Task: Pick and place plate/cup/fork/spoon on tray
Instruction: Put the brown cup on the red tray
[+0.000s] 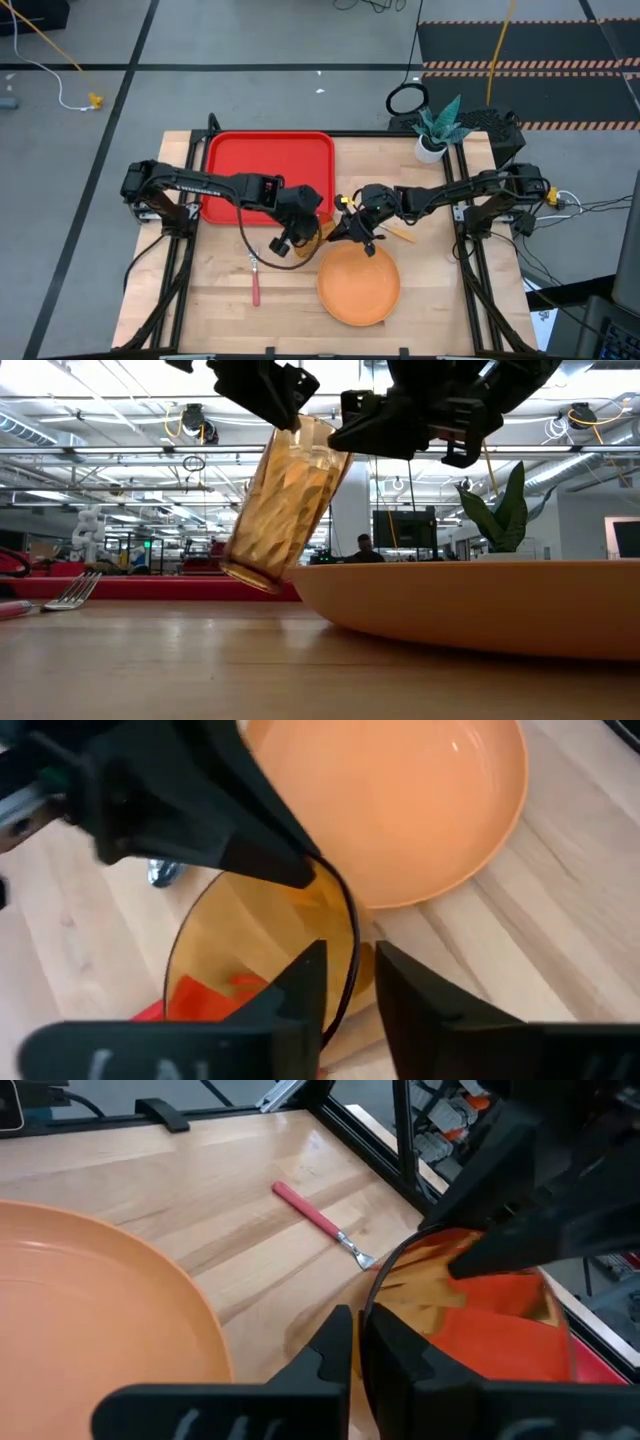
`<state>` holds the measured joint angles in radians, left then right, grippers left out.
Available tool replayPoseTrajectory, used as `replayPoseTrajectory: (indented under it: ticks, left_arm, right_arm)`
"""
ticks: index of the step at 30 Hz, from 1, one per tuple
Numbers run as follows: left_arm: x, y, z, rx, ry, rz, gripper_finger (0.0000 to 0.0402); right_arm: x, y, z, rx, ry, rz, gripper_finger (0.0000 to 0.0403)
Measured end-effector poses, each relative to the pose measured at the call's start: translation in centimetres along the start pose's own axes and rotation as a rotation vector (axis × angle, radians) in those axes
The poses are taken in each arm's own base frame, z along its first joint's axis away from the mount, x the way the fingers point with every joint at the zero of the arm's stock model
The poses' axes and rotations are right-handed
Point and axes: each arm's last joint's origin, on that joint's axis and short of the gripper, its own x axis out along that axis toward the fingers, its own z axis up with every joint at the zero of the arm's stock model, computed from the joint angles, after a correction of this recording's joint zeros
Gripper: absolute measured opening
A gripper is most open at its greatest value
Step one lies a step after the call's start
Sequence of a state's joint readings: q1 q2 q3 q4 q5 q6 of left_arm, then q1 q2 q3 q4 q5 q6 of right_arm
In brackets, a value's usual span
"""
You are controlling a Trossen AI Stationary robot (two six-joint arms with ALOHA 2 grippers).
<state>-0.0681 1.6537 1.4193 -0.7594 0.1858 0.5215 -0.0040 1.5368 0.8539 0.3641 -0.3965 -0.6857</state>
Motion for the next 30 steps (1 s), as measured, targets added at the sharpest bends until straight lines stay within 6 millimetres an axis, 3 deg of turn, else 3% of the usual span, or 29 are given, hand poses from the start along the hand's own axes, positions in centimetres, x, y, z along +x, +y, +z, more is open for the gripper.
replayPoseTrajectory:
  ticks: [6,11,19,30]
  left_arm:
    - [0.8,-0.5,0.1,0.128,0.015,-0.025,0.0030]
    - [0.9,-0.6,0.1,0.129,0.023,-0.024,0.0008]
    - [0.5,-1.0,0.4,0.054,0.004,-0.018,0.0007]
    - [-1.2,-1.6,0.9,0.003,-0.007,0.062,0.0008]
  right_arm:
    - [0.0,-0.1,0.2,-0.019,-0.011,-0.007,0.0019]
    - [-0.1,-0.4,0.6,-0.018,-0.039,-0.038,0.0086]
    - [-0.4,-0.7,1.1,0.046,-0.073,-0.063,0.0189]
    - [-5.5,-1.5,4.7,0.090,-0.088,-0.172,0.0204]
